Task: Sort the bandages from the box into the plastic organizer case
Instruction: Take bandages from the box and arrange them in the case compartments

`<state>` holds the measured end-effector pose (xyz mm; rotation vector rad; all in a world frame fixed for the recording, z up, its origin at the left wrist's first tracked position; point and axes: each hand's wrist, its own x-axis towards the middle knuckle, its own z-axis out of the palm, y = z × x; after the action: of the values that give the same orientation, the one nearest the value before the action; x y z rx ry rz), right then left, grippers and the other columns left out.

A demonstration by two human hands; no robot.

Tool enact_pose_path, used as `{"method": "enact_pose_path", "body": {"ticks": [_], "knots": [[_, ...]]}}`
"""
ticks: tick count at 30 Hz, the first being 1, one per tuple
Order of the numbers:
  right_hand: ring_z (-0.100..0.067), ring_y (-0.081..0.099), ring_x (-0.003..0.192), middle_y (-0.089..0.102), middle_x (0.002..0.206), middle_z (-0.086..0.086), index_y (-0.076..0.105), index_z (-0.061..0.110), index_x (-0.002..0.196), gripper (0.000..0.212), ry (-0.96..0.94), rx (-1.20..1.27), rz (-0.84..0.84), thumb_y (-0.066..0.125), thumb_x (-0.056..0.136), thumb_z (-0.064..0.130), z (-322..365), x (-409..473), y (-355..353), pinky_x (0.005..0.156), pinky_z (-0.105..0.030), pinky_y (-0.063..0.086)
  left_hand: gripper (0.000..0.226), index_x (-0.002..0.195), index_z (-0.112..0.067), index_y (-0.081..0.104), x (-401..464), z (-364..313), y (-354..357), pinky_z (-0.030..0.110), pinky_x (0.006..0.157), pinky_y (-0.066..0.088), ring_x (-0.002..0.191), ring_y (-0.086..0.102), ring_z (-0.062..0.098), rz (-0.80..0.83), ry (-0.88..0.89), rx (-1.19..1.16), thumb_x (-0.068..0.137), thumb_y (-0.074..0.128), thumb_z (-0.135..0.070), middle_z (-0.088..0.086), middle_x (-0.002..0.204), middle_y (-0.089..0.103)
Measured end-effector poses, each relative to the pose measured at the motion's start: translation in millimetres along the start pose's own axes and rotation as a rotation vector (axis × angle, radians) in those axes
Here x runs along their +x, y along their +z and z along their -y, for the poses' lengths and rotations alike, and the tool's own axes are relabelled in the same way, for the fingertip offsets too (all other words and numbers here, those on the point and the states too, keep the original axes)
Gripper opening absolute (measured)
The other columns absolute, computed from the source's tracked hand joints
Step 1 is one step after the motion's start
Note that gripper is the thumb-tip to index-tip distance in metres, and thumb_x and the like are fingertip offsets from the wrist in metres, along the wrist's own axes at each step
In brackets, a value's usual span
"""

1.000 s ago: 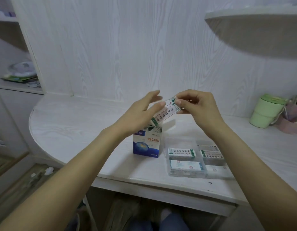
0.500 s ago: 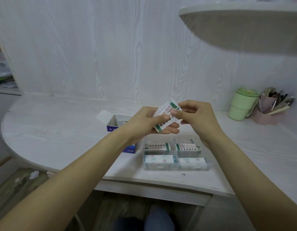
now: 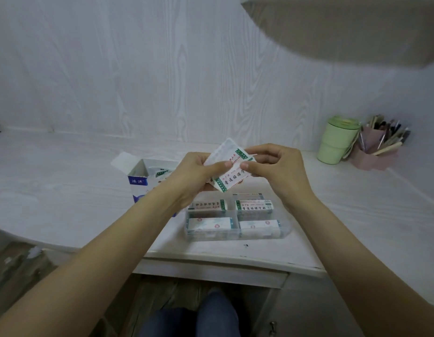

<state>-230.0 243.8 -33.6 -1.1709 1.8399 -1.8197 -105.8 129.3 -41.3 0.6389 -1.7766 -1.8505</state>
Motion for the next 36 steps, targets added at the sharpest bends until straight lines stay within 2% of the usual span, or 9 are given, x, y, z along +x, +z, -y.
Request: {"method": "enact_pose_path", "body": {"ticks": [7, 14, 16, 18, 20, 22, 28, 32, 36], "knots": [[-0.008, 0.069, 0.086, 0.072, 0.094, -0.002, 0.071, 0.017, 0.095, 0.035, 0.022, -0.003, -0.018, 0.079, 0.069, -0.004, -11, 4, -5, 0.073, -0.020, 0.056, 0.012, 0.092, -0.007, 0.068, 6, 0, 2, 0.031, 0.068, 0.060, 0.075, 0.071, 0.021, -0.092, -0.001, 0.055, 0.080, 0.071, -0.009, 0.012, 0.087, 0.073], [-0.012, 0.069, 0.088, 0.072, 0.088, -0.001, 0.072, 0.019, 0.084, 0.023, 0.032, -0.034, -0.076, 0.081, 0.069, 0.004, -19, 8, -10, 0.080, -0.026, 0.055, 0.008, 0.085, -0.009, 0.068, 11, 2, 11, 0.028, 0.065, 0.059, 0.065, 0.070, 0.013, -0.080, 0.030, 0.132, 0.079, 0.073, -0.008, 0.004, 0.078, 0.072], [-0.015, 0.070, 0.085, 0.073, 0.086, -0.004, 0.073, 0.017, 0.079, 0.015, 0.067, -0.063, -0.130, 0.080, 0.071, 0.007, -22, 11, -15, 0.074, -0.026, 0.055, 0.006, 0.082, -0.010, 0.067, 12, 3, 13, 0.024, 0.061, 0.058, 0.061, 0.069, 0.009, -0.097, 0.065, 0.147, 0.081, 0.071, -0.007, 0.000, 0.074, 0.071], [-0.018, 0.072, 0.072, 0.072, 0.083, -0.010, 0.071, 0.013, 0.078, 0.008, 0.129, -0.069, -0.179, 0.077, 0.076, 0.007, -26, 15, -23, 0.055, -0.019, 0.052, 0.008, 0.080, -0.013, 0.066, 14, 4, 14, 0.023, 0.059, 0.058, 0.061, 0.068, 0.007, -0.147, 0.109, 0.159, 0.082, 0.070, -0.007, -0.003, 0.075, 0.069], [-0.016, 0.070, 0.059, 0.072, 0.080, -0.010, 0.069, 0.013, 0.077, 0.007, 0.159, -0.126, -0.225, 0.074, 0.079, 0.008, -31, 20, -32, 0.042, -0.014, 0.041, 0.008, 0.083, -0.016, 0.066, 17, 6, 13, 0.029, 0.066, 0.059, 0.072, 0.070, 0.012, -0.209, 0.148, 0.197, 0.083, 0.071, -0.010, 0.000, 0.082, 0.070], [-0.014, 0.069, 0.053, 0.071, 0.080, -0.014, 0.068, 0.013, 0.075, 0.010, 0.175, -0.160, -0.247, 0.073, 0.080, 0.006, -39, 24, -38, 0.041, -0.014, 0.041, 0.007, 0.086, -0.017, 0.068, 20, 7, 12, 0.041, 0.077, 0.058, 0.084, 0.070, 0.022, -0.255, 0.171, 0.234, 0.082, 0.072, -0.013, 0.005, 0.090, 0.072], [-0.013, 0.065, 0.046, 0.065, 0.086, -0.023, 0.066, 0.002, 0.077, 0.007, 0.220, -0.314, -0.110, 0.070, 0.080, -0.003, -64, 31, -24, 0.045, -0.012, 0.049, 0.010, 0.084, -0.021, 0.067, 20, 8, 15, 0.047, 0.080, 0.057, 0.087, 0.070, 0.025, -0.261, 0.154, 0.231, 0.081, 0.073, -0.014, 0.008, 0.095, 0.072], [-0.022, 0.065, 0.064, 0.058, 0.089, -0.015, 0.066, 0.002, 0.084, 0.004, 0.127, -0.477, -0.071, 0.066, 0.084, -0.002, -71, 36, -10, 0.047, -0.011, 0.050, 0.009, 0.080, -0.021, 0.066, 20, 10, 17, 0.048, 0.079, 0.057, 0.087, 0.069, 0.026, -0.264, 0.151, 0.286, 0.081, 0.073, -0.016, 0.008, 0.093, 0.072], [-0.018, 0.060, 0.073, 0.061, 0.089, -0.007, 0.068, 0.007, 0.088, 0.004, 0.091, -0.699, 0.016, 0.069, 0.084, 0.008, -75, 39, -3, 0.060, -0.022, 0.048, 0.010, 0.083, -0.020, 0.066, 20, 12, 19, 0.051, 0.078, 0.056, 0.086, 0.068, 0.028, -0.262, 0.149, 0.356, 0.079, 0.075, -0.021, 0.009, 0.092, 0.071]]}}
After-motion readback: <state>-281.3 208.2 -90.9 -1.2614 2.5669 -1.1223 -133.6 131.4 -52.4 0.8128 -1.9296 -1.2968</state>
